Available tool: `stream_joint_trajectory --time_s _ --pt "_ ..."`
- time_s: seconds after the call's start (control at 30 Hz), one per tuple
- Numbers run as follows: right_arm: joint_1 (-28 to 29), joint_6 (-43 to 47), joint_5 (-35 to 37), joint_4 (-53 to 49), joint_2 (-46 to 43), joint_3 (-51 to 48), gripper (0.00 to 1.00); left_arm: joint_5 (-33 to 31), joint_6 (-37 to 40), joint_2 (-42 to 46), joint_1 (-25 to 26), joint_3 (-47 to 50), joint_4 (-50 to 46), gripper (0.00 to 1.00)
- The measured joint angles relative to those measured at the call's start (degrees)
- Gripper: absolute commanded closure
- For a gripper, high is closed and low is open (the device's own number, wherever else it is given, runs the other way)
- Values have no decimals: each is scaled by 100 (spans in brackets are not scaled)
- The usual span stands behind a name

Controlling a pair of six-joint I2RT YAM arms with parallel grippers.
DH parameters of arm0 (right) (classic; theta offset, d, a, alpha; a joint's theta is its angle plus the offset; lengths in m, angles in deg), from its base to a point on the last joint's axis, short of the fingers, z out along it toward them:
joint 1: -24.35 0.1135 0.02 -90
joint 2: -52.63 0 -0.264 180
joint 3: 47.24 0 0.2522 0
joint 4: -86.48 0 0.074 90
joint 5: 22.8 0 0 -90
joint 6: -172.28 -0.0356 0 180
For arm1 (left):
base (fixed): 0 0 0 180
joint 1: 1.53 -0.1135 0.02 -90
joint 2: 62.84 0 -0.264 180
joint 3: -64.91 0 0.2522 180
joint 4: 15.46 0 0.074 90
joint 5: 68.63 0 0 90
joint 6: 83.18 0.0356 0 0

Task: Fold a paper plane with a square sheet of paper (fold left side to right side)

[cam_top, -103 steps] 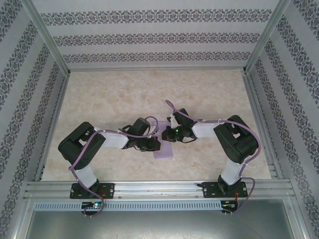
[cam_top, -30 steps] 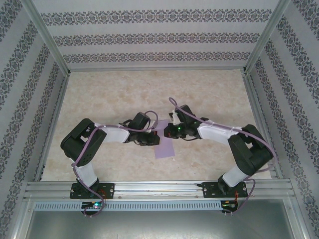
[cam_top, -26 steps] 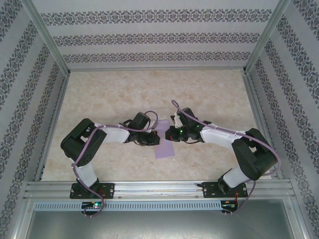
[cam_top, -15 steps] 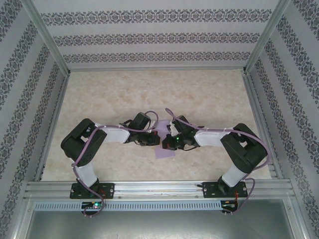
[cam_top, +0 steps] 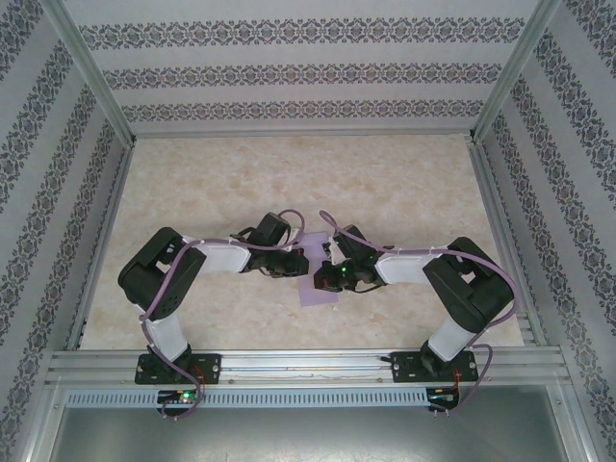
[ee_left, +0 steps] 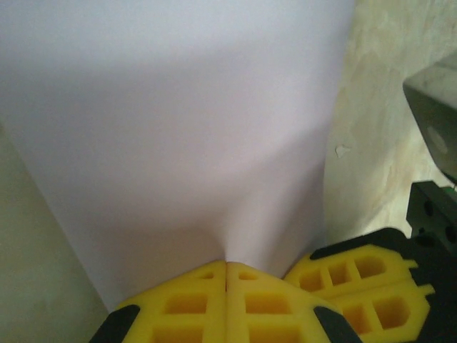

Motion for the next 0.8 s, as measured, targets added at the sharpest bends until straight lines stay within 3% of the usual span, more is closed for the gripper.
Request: stream_joint_trajectory --time_s 0.47,0.8 --pt "2 2 31 109 46 2 100 256 0 -170 -293 44 299 100" --pt "28 0 85 315 109 -2 100 555 24 -546 -870 -393 273 100"
